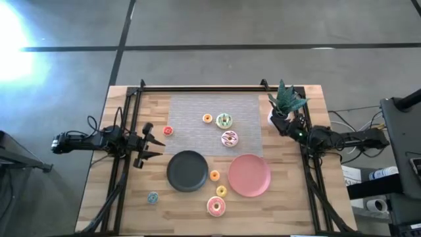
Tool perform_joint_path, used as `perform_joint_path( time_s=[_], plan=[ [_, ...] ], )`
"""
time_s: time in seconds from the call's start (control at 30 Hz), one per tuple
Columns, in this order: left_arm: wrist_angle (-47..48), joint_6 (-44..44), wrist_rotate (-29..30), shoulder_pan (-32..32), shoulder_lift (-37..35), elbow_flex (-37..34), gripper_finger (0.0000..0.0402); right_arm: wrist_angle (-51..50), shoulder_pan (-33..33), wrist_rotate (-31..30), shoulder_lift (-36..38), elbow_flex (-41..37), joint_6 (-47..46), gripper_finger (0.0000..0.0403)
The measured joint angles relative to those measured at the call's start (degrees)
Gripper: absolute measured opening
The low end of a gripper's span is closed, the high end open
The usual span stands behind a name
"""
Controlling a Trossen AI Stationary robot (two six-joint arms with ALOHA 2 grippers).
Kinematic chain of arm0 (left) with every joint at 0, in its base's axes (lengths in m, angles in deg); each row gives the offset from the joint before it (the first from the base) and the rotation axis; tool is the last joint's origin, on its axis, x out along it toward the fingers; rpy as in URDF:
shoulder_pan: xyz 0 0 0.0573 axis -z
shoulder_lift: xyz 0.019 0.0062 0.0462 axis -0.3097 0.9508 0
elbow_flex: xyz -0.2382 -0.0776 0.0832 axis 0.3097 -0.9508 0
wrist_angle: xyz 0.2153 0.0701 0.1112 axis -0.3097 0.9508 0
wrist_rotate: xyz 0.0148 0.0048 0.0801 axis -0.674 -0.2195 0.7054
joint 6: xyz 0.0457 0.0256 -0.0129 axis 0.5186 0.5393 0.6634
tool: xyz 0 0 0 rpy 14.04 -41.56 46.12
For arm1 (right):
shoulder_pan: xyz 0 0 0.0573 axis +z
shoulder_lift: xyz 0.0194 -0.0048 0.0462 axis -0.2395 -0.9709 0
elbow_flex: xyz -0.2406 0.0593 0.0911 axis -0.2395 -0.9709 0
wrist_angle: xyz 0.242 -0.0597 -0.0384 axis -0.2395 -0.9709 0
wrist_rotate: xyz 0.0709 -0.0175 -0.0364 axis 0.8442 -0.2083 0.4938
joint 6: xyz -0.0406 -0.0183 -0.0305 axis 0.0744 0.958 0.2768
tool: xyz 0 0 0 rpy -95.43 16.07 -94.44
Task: Pick & Place donuts
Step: Put the large purple donut on the pink plate
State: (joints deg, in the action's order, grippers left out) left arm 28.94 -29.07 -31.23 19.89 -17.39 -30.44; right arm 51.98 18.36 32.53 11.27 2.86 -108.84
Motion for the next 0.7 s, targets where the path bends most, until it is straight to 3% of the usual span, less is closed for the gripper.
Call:
perform_joint_path(
  time_s=[0.23,0.43,0.57,0.7],
  plan=[
    [0.0,0.0,0.0,0.0,0.0,0.0,0.0144,10.0,0.0,5.2,-15.0,0.7,-7.0,0.0100],
    [0.0,0.0,0.0,0.0,0.0,0.0,0.0144,-4.1,0.0,6.4,-34.2,9.0,-16.8,0.0101],
    [0.0,0.0,0.0,0.0,0.0,0.0,0.0144,-11.2,0.0,12.6,-46.9,17.5,-16.5,0.0123],
    [0.0,0.0,0.0,0.0,0.0,0.0,0.0144,-18.4,-1.3,14.9,-58.2,25.9,-14.8,0.0160]
  ],
)
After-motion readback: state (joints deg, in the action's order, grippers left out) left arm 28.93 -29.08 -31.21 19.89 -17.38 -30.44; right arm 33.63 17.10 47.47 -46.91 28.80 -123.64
